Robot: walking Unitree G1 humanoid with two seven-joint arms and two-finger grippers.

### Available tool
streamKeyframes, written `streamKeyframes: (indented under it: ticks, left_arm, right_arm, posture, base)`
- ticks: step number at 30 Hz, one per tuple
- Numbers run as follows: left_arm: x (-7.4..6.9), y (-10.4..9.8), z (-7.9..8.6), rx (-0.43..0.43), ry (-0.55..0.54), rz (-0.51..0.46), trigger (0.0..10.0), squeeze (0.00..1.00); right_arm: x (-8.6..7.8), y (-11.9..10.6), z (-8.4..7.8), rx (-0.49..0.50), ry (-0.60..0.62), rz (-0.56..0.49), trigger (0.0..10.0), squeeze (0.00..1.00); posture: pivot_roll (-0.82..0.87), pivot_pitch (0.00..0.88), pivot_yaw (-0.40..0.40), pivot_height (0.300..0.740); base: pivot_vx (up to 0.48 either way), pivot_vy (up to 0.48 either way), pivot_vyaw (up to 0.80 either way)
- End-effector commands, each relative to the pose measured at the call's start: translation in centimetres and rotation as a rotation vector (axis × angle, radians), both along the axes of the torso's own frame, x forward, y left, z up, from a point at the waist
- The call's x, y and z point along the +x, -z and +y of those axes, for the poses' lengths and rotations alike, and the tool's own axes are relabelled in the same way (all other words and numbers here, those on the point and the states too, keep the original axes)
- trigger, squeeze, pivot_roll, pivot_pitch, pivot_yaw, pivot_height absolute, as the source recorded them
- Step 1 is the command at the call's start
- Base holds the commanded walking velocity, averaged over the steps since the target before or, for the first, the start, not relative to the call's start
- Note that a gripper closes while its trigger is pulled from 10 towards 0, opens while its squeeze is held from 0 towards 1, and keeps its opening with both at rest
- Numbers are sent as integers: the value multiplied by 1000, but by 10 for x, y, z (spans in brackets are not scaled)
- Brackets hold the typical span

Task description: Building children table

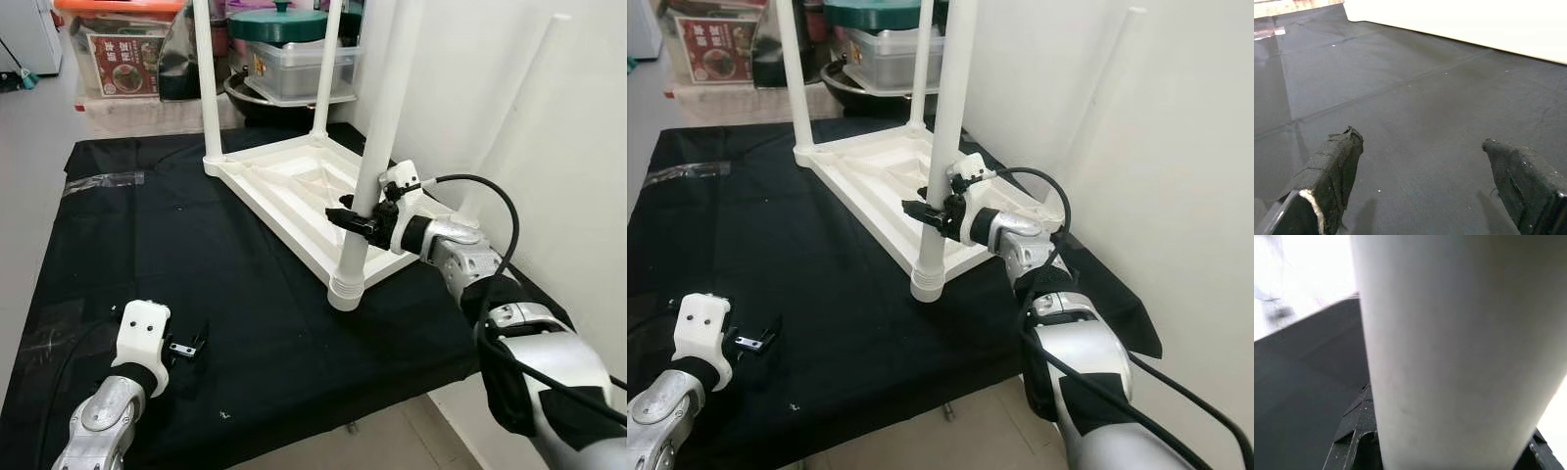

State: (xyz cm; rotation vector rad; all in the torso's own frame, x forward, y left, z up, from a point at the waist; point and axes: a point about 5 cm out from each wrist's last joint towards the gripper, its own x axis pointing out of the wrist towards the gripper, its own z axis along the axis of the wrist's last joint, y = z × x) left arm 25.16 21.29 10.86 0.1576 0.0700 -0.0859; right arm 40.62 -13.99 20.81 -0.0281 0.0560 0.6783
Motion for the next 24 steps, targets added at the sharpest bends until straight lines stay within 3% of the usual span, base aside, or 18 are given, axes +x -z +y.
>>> streamKeyframes:
  ticks: [1, 2, 4, 5, 6, 8, 10, 11, 13, 15, 16, 19, 22, 23, 24]
  left_arm:
    - [-3, 3, -1, 7, 2, 11, 10000, 0]
    - [-4, 3, -1, 5, -2, 12, 10000, 0]
    - [-4, 3, -1, 5, -2, 12, 10000, 0]
    - [-5, 3, -1, 3, -4, 13, 10000, 0]
    - [-5, 4, -1, 2, -7, 16, 10000, 0]
    - [-6, 5, -3, 0, -4, 21, 10000, 0]
    - [-6, 5, -3, 0, -4, 21, 10000, 0]
    - [-4, 4, -4, -1, 0, 20, 10000, 0]
    - [-4, 4, -4, -1, 0, 20, 10000, 0]
    - [-2, 3, -3, 2, 1, 17, 10000, 0]
    - [-2, 3, -3, 2, 1, 17, 10000, 0]
    - [0, 2, -1, 8, -5, 14, 10000, 0]
    - [-1, 4, -3, 6, -5, 18, 10000, 0]
    - [-1, 4, -4, 4, -3, 19, 10000, 0]
    - [-2, 5, -4, 3, -2, 20, 10000, 0]
  right_arm:
    - [4, 0, -9, -6, 134, 21, 0, 0]
    - [8, 5, -8, 46, 301, 75, 0, 0]
    - [8, 5, -8, 46, 301, 75, 0, 0]
    - [8, 9, -7, 65, 374, 103, 0, 0]
    - [9, 14, -4, 145, 480, 138, 0, 0]
    - [5, 26, 17, 280, 630, 210, 0, 0]
    - [5, 26, 17, 280, 630, 210, 0, 0]
    - [-4, 28, 54, 356, 643, 235, 0, 0]
    - [-4, 28, 54, 356, 643, 235, 0, 0]
    - [-14, 19, 81, 377, 623, 208, 0, 0]
    - [-14, 19, 81, 377, 623, 208, 0, 0]
    - [-28, 4, 103, 364, 577, 155, 0, 0]
    - [-35, 7, 108, 294, 535, 179, 275, 0]
    - [-36, 6, 109, 288, 507, 179, 10000, 0]
    - [-37, 6, 109, 288, 489, 178, 10000, 0]
  posture:
    - [191, 0, -122, 740]
    - [191, 0, -128, 740]
    - [191, 0, -128, 740]
    - [191, 0, -128, 740]
    - [191, 0, -124, 740]
    - [191, 0, -119, 740]
    - [191, 0, -119, 740]
    - [189, 0, -112, 740]
    - [189, 0, -112, 740]
    - [187, 0, -114, 740]
    - [187, 0, -114, 740]
    - [178, 0, -113, 740]
    - [178, 0, -114, 740]
    - [173, 0, -113, 740]
    - [173, 0, -113, 740]
  base:
    - [0, 0, 0]
    - [0, 0, 0]
    - [0, 0, 0]
    - [0, 0, 0]
    - [0, 0, 0]
    - [0, 0, 0]
    - [0, 0, 0]
    - [0, 0, 0]
    - [0, 0, 0]
    - [0, 0, 0]
    - [0, 0, 0]
    - [0, 0, 0]
    - [0, 0, 0]
    - [0, 0, 0]
    - [0, 0, 0]
